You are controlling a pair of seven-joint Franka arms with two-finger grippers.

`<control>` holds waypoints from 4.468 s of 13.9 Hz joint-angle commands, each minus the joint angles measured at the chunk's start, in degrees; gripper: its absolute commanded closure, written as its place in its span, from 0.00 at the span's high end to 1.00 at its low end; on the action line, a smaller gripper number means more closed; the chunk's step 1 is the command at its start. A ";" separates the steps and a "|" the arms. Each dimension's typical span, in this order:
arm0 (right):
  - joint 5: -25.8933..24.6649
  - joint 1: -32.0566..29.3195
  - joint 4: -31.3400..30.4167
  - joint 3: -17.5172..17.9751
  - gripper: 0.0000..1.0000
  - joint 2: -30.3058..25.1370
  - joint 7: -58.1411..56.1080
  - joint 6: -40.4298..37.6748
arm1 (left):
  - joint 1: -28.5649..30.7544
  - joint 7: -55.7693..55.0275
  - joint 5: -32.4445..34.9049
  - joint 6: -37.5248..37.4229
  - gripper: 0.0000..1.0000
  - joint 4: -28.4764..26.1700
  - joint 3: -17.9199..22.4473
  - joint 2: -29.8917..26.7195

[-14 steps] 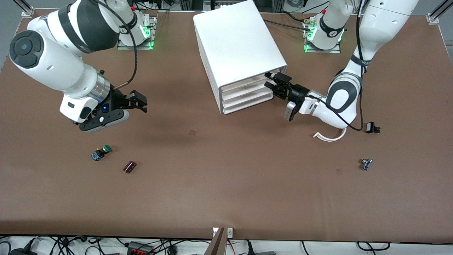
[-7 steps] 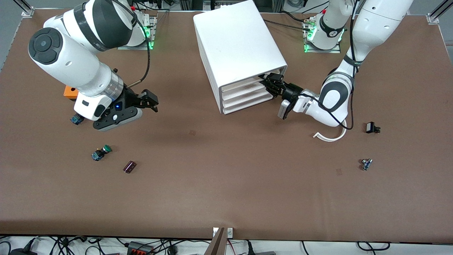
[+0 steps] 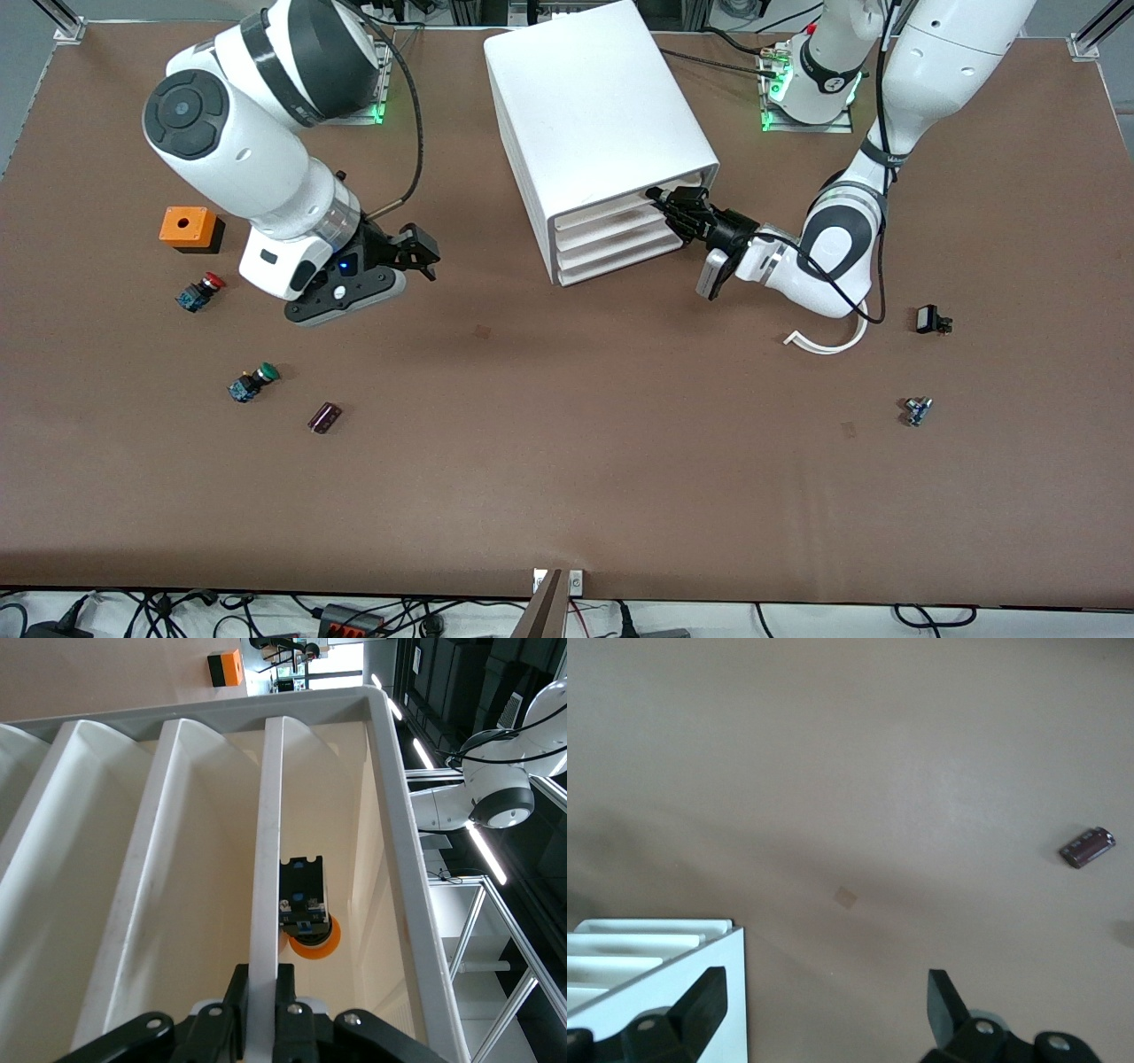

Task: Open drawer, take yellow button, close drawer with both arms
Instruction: 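Grasp the drawer handle and pull the drawer open with the left gripper, then reach the right gripper into the open drawer and grasp the blue button, then lift the button out with the right gripper while the left gripper withdraws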

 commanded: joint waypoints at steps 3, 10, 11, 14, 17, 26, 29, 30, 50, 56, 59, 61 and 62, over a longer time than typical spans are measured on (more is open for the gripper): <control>0.80 3.47 2.45 -0.39 1.00 2.74 5.23 4.06 | 2.34 0.91 2.91 0.25 0.05 8.64 1.60 6.69; 0.28 10.77 12.46 -0.65 1.00 10.81 19.29 6.02 | 4.10 -0.58 5.99 0.16 0.05 14.55 2.22 10.75; 0.10 11.73 13.60 -0.74 1.00 11.52 21.06 5.93 | 4.19 -1.10 5.99 0.16 0.07 14.98 2.30 10.67; -1.56 14.72 14.75 -0.83 1.00 11.97 24.05 6.02 | 4.36 -5.40 6.17 -0.01 1.00 16.04 2.74 9.79; -5.07 19.28 17.74 -0.83 1.00 14.33 28.80 6.19 | 6.29 -16.53 12.92 -2.72 1.00 21.12 3.01 7.33; -11.15 27.56 23.55 -1.10 1.00 22.78 36.02 5.93 | 7.79 -51.62 43.58 -7.22 1.00 37.83 2.57 0.83; -10.89 28.53 23.20 -0.92 1.00 23.57 36.02 5.14 | 7.79 -60.67 53.33 -7.22 1.00 40.12 2.92 -2.68; -10.80 28.70 23.20 -0.92 1.00 23.57 35.93 4.27 | 7.70 -63.05 57.37 -7.22 1.00 41.26 2.75 -3.56; -7.02 27.92 28.63 -0.83 0.00 24.54 35.75 1.45 | 8.05 -64.92 72.18 -10.12 1.00 54.19 2.83 -3.75; -6.14 17.74 30.67 -1.27 0.00 21.64 35.14 -2.49 | 7.79 -65.97 71.47 -9.16 1.00 53.75 2.31 -3.66; -5.70 10.88 30.32 -0.74 0.00 20.84 31.72 -7.59 | 6.83 -72.88 71.47 -1.71 1.00 49.38 0.56 -3.92; -5.79 7.71 29.97 -0.83 0.00 20.84 26.47 -11.80 | 6.74 -80.87 71.56 3.91 1.00 45.50 -3.47 -3.92; -5.79 5.87 28.48 -1.00 0.00 20.67 22.35 -14.52 | 6.30 -86.13 71.91 6.38 1.00 43.66 -5.41 -4.01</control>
